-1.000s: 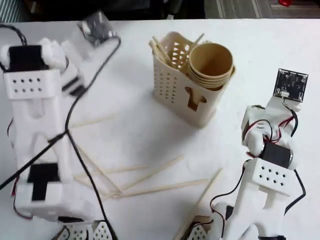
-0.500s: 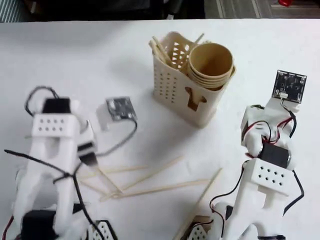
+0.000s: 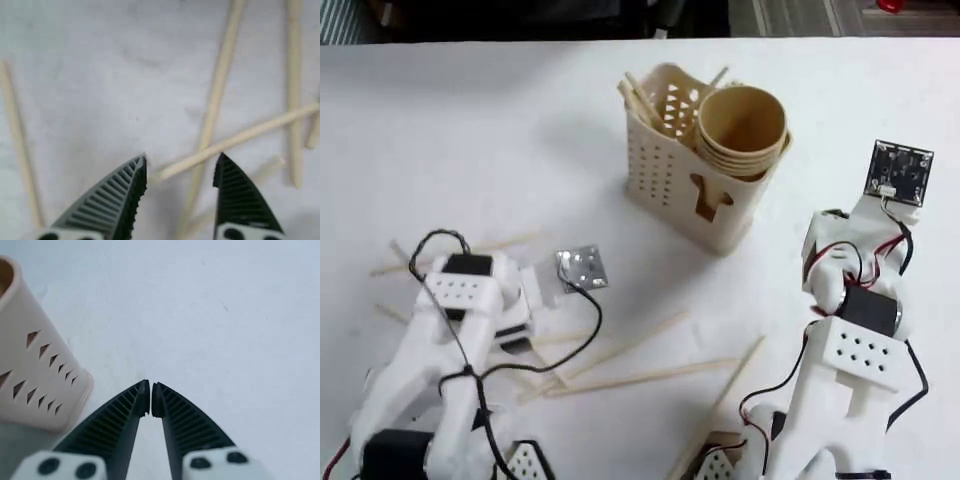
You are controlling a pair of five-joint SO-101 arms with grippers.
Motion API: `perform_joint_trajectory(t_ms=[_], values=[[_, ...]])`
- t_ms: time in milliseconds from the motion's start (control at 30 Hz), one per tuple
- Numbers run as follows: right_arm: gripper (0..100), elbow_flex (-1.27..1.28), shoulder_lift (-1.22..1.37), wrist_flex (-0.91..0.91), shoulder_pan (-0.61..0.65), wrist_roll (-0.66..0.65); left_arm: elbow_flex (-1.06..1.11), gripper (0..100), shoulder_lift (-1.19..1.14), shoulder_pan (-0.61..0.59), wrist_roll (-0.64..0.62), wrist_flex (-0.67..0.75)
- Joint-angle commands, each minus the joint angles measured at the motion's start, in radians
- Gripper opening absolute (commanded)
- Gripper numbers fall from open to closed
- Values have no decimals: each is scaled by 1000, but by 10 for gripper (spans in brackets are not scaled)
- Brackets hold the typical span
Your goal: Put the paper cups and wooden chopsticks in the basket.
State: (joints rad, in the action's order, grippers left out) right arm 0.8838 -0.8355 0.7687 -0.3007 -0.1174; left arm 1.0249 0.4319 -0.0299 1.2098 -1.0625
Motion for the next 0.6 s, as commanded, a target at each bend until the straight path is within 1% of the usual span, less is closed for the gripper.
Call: perform_joint_trajectory(t_ms=[0,167,300,367,467,567], values=[[28,-8,-18,-16,8,-3,-94,177,-139,16,32,2],[28,-8,-18,-16,7,-3,-210,165,-295,19,31,-63],[28,-8,-18,-16,7,-3,-284,161,-375,19,28,-118],[28,-8,-19,-16,7,-3,-298,118,-394,25,12,-126],[28,-8,-19,-16,7,-3,-293,15,-407,77,-34,-127],[28,-8,-19,-16,7,-3,-272,20,-395,114,-71,-141]])
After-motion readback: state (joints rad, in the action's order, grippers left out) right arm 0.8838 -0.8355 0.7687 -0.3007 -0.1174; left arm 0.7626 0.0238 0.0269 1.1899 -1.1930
